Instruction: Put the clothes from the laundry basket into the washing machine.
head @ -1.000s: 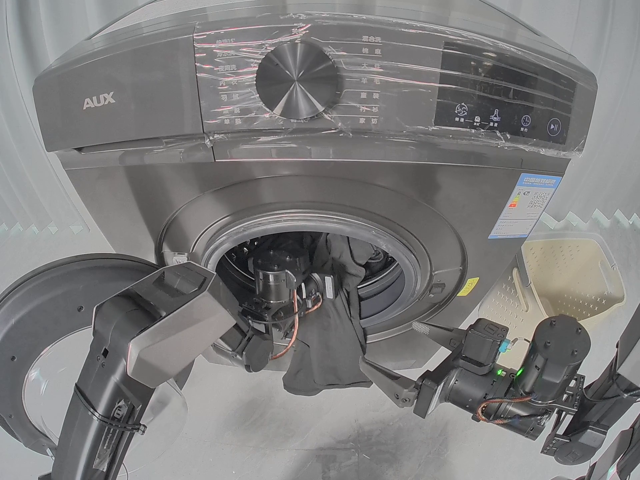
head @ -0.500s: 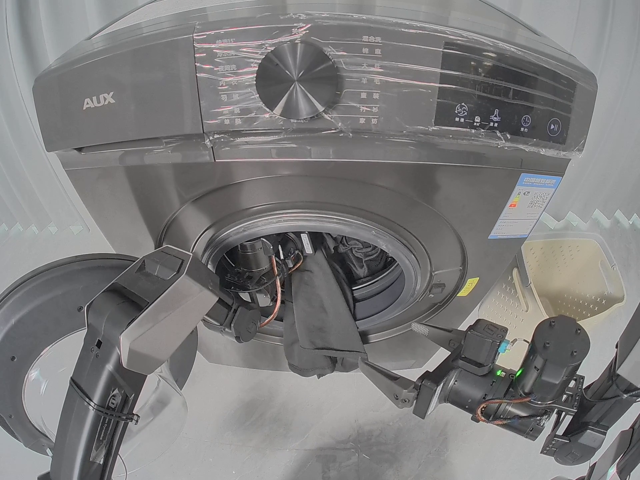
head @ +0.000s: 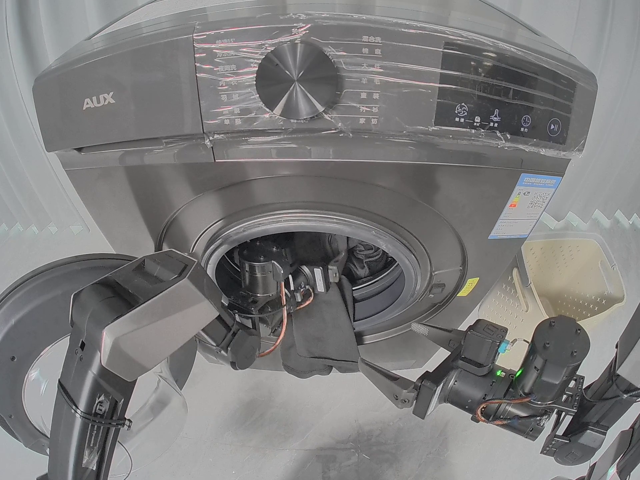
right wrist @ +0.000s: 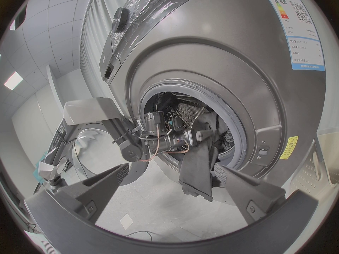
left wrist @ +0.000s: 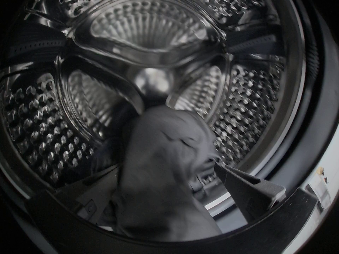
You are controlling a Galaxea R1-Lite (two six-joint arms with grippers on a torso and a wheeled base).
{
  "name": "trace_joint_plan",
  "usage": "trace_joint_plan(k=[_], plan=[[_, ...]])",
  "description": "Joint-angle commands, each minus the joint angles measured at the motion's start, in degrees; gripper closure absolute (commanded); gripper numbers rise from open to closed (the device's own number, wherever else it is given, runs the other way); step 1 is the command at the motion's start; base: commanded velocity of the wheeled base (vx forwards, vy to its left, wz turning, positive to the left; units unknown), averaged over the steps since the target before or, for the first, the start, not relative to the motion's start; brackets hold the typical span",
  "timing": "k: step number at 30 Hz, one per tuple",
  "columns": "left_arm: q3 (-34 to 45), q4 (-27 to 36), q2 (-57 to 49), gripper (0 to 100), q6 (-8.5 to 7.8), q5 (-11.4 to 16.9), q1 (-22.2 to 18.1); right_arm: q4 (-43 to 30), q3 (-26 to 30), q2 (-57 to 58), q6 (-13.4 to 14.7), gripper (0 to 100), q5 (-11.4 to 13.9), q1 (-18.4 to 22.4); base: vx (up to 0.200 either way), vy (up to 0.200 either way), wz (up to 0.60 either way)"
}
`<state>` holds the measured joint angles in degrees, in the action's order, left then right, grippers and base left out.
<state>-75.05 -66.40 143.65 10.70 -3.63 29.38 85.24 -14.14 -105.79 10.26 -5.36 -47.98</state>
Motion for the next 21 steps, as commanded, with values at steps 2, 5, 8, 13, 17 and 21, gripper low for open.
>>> trace_joint_plan(k=[2,5,8,13,17,21], plan=[[8.2,0.7,-4.0,0,-0.42,2.3,4.0,0.0,0.0,0.0,0.0,0,-0.1,-0.3,0.000,0.000,0.00],[8.3,0.8,-1.5,0,-1.30,2.3,4.5,0.0,0.0,0.1,-0.1,0,-0.1,-0.3,0.000,0.000,0.00],[7.8,0.8,-0.2,0,-2.18,2.3,4.4,0.0,0.0,0.1,-0.1,0,-0.1,-0.3,0.000,0.000,0.00],[7.0,1.3,2.7,100,-3.94,2.3,3.6,0.0,0.0,0.4,-0.1,0,0.0,-0.2,0.000,0.000,0.00],[6.2,1.1,2.5,100,-3.85,2.4,3.7,0.1,-0.2,0.5,-0.1,0,0.0,-0.3,0.000,0.000,0.00],[1.4,2.2,2.5,100,-3.23,-0.7,3.2,0.1,-0.3,0.5,-0.1,0,0.0,-0.3,0.000,0.000,0.00]])
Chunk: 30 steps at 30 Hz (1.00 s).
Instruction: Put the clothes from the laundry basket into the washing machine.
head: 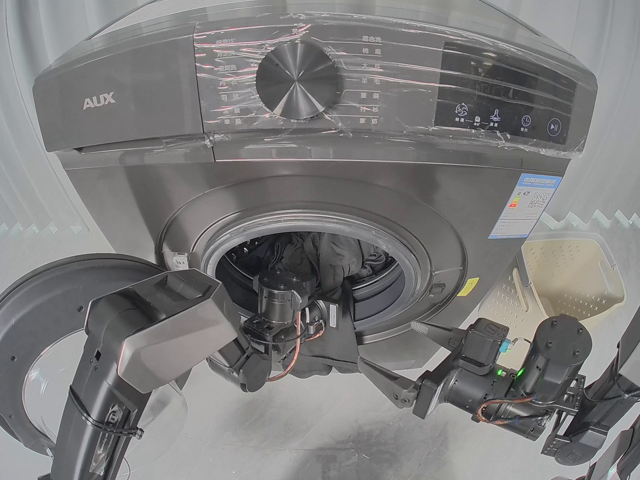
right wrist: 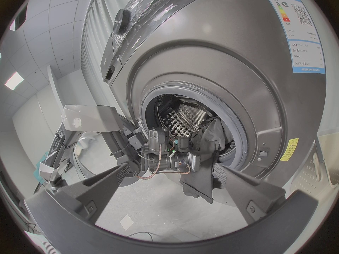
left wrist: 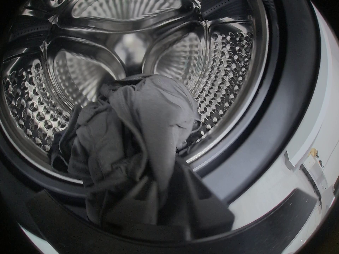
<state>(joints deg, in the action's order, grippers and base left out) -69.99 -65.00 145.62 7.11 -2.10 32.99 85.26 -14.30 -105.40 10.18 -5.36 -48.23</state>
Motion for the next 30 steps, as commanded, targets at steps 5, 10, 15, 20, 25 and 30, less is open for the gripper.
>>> trace_joint_plan(k=[5,10,15,20,25,30], plan=[[-13.3,2.2,2.0,100,1.77,-7.0,-3.7,0.1,-0.6,0.4,0.0,0,0.0,0.2,0.000,0.000,0.00],[-22.4,2.1,3.3,100,3.70,-7.5,-6.1,0.1,-0.6,0.4,0.0,0,0.0,0.2,0.000,0.000,0.00],[-26.5,2.1,4.5,100,4.32,-8.9,-6.4,0.1,-0.6,0.3,0.0,0,-0.1,0.1,0.000,0.000,0.00],[-26.0,1.8,4.5,0,4.32,-8.9,-6.0,0.1,-0.6,0.2,0.1,0,-0.1,0.1,0.000,0.000,0.00],[-19.5,2.2,1.5,0,4.76,-8.6,-4.4,0.1,-0.6,0.1,0.1,0,0.0,0.1,0.000,0.000,0.00],[-7.4,2.6,-4.4,0,4.49,-5.4,-1.8,0.1,-0.5,0.2,0.1,0,-0.1,0.1,0.000,0.000,0.00]])
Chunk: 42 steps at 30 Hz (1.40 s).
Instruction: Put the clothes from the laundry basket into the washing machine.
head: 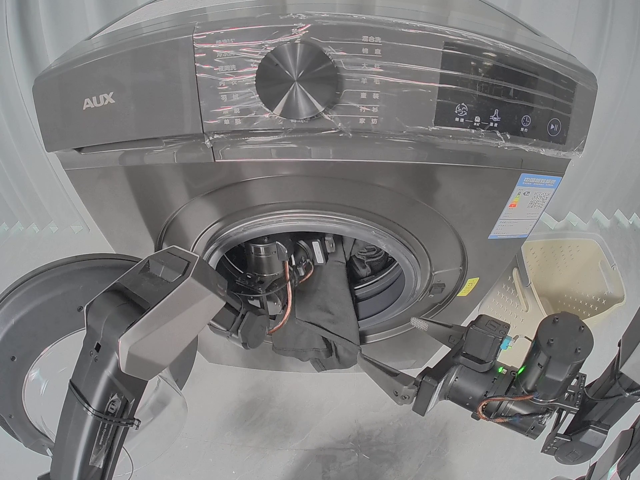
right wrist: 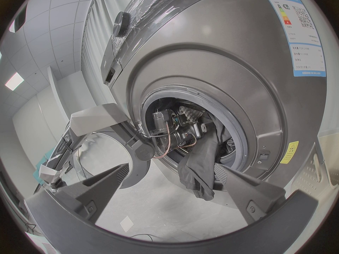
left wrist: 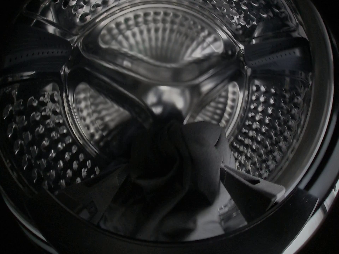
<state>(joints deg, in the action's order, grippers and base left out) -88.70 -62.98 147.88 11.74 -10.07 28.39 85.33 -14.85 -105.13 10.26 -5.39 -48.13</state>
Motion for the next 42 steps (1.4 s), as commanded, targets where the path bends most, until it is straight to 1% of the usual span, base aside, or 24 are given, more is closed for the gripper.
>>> trace_joint_plan(k=[1,5,10,14,16,21,30,31,39,40,41,42], plan=[[13.7,0.7,-8.0,0,-0.31,3.4,3.2,0.0,0.1,-0.1,0.0,0,0.0,0.0,0.000,0.000,0.00],[20.2,1.2,-10.9,0,-1.46,4.4,4.6,0.0,0.0,-0.1,0.0,0,0.0,0.0,0.000,0.000,0.00],[24.8,1.5,-11.6,0,-3.74,4.4,5.2,0.0,0.0,0.0,-0.1,0,-0.1,0.0,0.000,0.000,0.00],[27.8,2.9,-11.6,0,-4.01,4.5,5.6,0.0,0.2,0.0,-0.1,0,-0.1,0.0,0.000,0.000,0.00],[28.9,3.4,-11.2,0,-4.44,4.7,5.7,0.0,0.2,-0.1,0.0,0,-0.1,-0.1,0.000,0.000,0.00],[28.7,3.5,-8.5,0,-5.50,5.5,5.6,0.0,0.2,-0.1,-0.1,0,0.0,-0.1,0.000,0.000,0.00],[27.0,2.6,-4.3,0,-5.50,5.6,5.4,0.0,0.1,0.0,-0.1,0,-0.1,-0.1,0.000,0.000,0.00],[26.9,2.3,-4.2,100,-5.41,5.6,5.4,0.0,0.1,0.0,-0.1,0,0.0,-0.1,0.000,0.000,0.00],[24.6,0.8,-4.4,100,-4.44,5.7,5.2,0.0,0.0,-0.1,0.0,0,0.0,-0.1,0.000,0.000,0.00],[23.0,0.0,-4.2,100,-3.48,5.7,5.1,0.0,-0.1,-0.1,-0.1,0,0.0,-0.1,0.000,0.000,0.00],[23.0,0.0,-4.2,100,-3.48,5.7,5.1,0.0,-0.1,-0.1,-0.1,0,0.0,-0.1,0.000,0.000,0.00],[21.9,-0.5,-4.0,100,-2.86,5.7,5.1,0.0,-0.1,0.0,-0.1,0,0.0,-0.1,0.000,0.000,0.00]])
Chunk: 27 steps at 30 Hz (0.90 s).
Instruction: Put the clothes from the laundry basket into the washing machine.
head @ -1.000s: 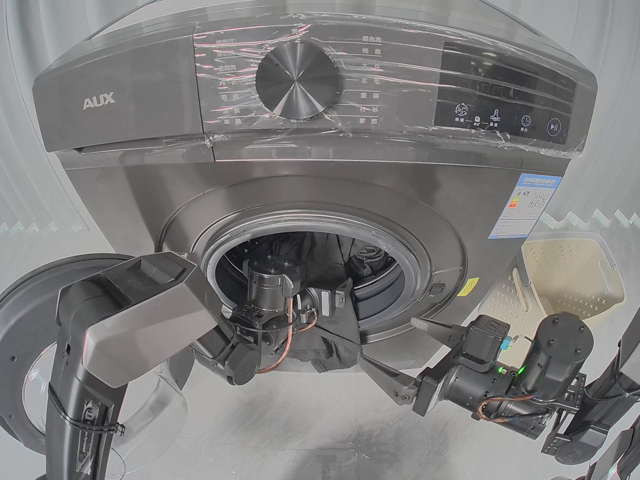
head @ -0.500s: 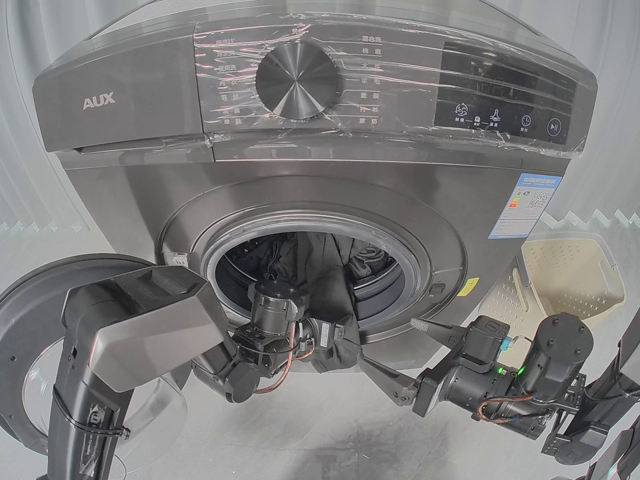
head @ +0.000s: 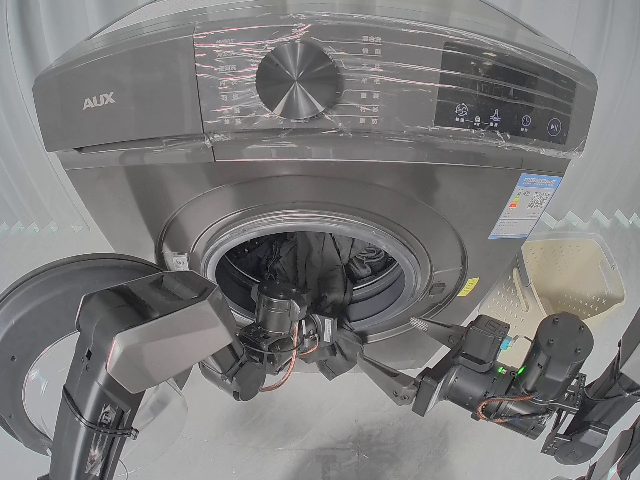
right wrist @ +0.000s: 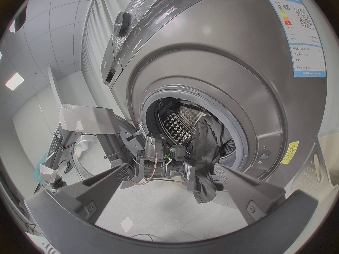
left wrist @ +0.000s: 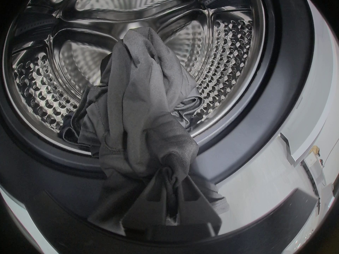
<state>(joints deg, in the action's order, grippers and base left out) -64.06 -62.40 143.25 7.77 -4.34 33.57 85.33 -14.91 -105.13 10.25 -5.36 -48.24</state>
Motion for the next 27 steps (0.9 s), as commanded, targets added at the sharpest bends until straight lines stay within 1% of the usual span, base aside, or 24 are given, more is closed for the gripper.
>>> trace_joint_plan(k=[1,2,3,5,6,7,12,16,21,22,27], plan=[[-2.8,-1.1,0.7,100,1.11,-0.1,-0.1,0.0,0.0,0.1,-0.1,0,0.0,0.0,0.000,0.000,0.00],[-4.9,-2.0,1.2,100,1.38,-0.2,-0.1,0.0,0.0,0.1,-0.1,0,0.0,0.0,0.000,0.000,0.00],[-5.1,-2.1,1.3,100,1.38,-0.3,-0.1,0.0,0.0,0.1,-0.1,0,0.0,0.0,0.000,0.000,0.00],[-11.2,-5.8,3.9,100,1.38,-1.1,-0.4,0.0,0.0,0.0,0.0,0,-0.1,0.0,0.000,0.000,0.00],[-11.8,-6.2,4.3,100,1.29,-1.1,-0.4,0.0,0.0,0.0,0.0,0,-0.1,0.0,0.000,0.000,0.00],[-14.7,-7.4,5.6,100,1.02,-1.5,-1.1,0.0,0.1,-0.1,0.0,0,-0.1,0.0,0.000,0.000,0.00],[-20.1,-7.8,7.4,100,1.11,-2.4,-2.6,0.0,0.0,-0.1,0.2,0,0.0,0.1,0.000,0.000,0.00],[-22.7,-8.1,7.7,100,0.94,-2.9,-3.7,0.0,0.1,-0.3,0.3,0,0.0,0.0,0.000,0.000,0.00],[-21.5,-8.2,7.3,100,0.94,-2.9,-3.6,0.1,0.1,-0.4,0.3,0,0.0,0.0,0.000,0.000,0.00],[-21.0,-8.2,7.2,0,0.94,-2.9,-3.5,0.0,0.1,-0.3,0.3,0,0.0,0.0,0.000,0.000,0.00],[-15.3,-7.8,4.5,0,0.85,-1.8,-2.7,0.1,0.1,-0.3,0.3,0,0.0,0.0,0.000,0.000,0.00]])
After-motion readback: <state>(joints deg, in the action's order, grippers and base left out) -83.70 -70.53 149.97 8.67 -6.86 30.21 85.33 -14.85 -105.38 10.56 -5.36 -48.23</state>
